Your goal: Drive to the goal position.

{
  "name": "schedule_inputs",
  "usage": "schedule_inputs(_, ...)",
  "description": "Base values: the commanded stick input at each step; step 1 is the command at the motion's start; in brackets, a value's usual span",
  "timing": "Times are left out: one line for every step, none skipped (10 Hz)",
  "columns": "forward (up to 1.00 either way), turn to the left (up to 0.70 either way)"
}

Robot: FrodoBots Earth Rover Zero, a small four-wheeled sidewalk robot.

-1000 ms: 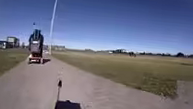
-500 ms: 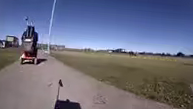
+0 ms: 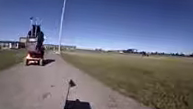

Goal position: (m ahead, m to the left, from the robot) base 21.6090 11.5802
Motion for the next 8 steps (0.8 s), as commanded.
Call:
schedule_inputs(1.0,0.4)
schedule_inputs(1.0,0.4)
schedule_inputs(1.0,0.4)
schedule_inputs(1.0,0.31)
schedule_inputs(1.0,0.14)
schedule_inputs(1.0,0.0)
schedule_inputs(1.0,0.0)
schedule_inputs(1.0,0.0)
